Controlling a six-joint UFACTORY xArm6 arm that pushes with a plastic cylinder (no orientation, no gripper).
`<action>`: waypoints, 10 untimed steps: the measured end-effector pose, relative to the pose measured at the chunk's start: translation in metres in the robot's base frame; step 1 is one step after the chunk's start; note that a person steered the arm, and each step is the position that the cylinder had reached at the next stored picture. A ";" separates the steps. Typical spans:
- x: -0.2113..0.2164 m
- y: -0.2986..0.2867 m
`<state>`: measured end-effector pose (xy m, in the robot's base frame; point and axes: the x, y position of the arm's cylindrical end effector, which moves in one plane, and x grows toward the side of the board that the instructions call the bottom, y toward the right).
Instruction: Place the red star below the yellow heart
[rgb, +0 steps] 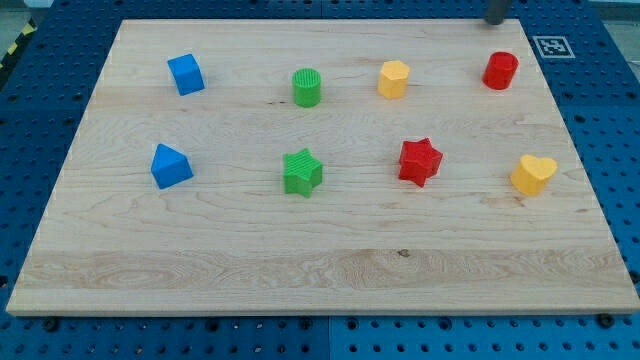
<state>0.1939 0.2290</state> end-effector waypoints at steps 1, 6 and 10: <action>0.025 -0.071; 0.197 -0.135; 0.318 -0.129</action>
<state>0.5122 0.0996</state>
